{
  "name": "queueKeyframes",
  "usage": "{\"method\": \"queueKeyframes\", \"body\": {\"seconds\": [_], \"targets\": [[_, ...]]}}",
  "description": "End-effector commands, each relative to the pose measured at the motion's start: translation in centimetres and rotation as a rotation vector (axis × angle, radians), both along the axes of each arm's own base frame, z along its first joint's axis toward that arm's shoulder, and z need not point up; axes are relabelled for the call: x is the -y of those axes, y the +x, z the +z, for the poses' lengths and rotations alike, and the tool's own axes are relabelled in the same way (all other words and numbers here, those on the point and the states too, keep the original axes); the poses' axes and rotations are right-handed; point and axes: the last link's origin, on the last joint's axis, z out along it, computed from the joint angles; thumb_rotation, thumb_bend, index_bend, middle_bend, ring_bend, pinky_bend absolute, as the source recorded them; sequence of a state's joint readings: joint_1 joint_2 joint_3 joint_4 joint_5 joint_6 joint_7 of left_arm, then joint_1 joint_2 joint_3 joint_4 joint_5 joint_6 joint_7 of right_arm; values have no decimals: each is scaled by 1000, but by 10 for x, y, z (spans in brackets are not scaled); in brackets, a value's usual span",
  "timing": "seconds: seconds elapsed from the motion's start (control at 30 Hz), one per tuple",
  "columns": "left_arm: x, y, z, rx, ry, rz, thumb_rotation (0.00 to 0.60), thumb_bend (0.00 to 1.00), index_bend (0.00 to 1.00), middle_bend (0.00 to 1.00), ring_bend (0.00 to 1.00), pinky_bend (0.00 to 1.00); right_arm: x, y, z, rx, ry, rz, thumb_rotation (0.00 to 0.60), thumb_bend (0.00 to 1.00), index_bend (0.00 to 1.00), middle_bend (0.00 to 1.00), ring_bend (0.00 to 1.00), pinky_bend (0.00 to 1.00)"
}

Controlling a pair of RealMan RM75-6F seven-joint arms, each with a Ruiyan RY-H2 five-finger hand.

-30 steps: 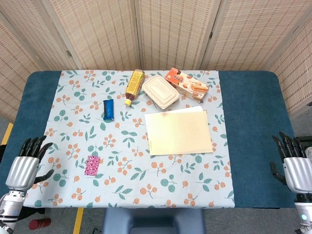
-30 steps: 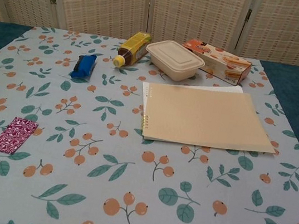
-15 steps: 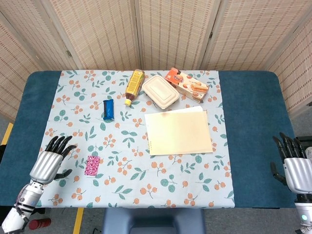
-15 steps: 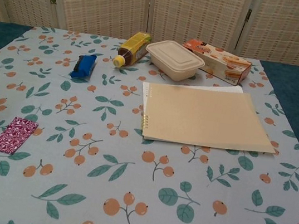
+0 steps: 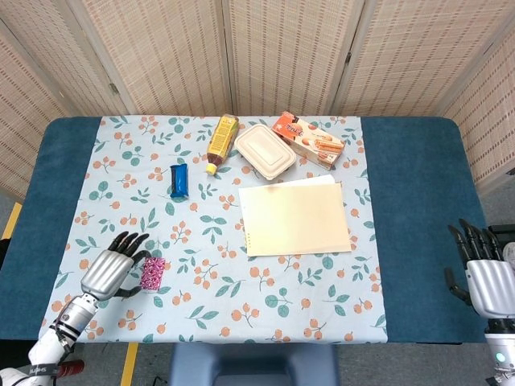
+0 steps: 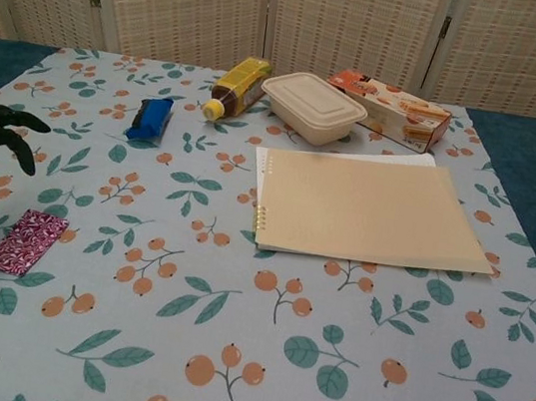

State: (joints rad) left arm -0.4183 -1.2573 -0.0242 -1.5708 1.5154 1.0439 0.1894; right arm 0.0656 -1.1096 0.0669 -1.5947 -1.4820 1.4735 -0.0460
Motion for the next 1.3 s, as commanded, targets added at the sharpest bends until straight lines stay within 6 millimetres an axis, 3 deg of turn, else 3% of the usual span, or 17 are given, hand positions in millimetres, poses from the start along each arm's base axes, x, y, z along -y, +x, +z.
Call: {"method": "queueKeyframes", "body": {"seconds": [0.03,0.27,0.77,1.3], "targets": [[0,0,-5,-2,-29,18,600,230,312,68,0,0,0,0,0,0,0,0,600,497,0,0,0,0],[1,-4,-10,25,-88,67,600,174,303,46,0,0,0,0,-1,1,1,-3,600,496,0,0,0,0],[-26,-6,-35,-30,-6,37,600,174,224,44,0,0,-2,0,-1,3,0,-8,600,497,0,0,0,0],[-29,-4,-51,-97,-9,25,600,173,163,44,0,0,-3,-4,-1,9,3,-17,600,497,0,0,0,0]]}}
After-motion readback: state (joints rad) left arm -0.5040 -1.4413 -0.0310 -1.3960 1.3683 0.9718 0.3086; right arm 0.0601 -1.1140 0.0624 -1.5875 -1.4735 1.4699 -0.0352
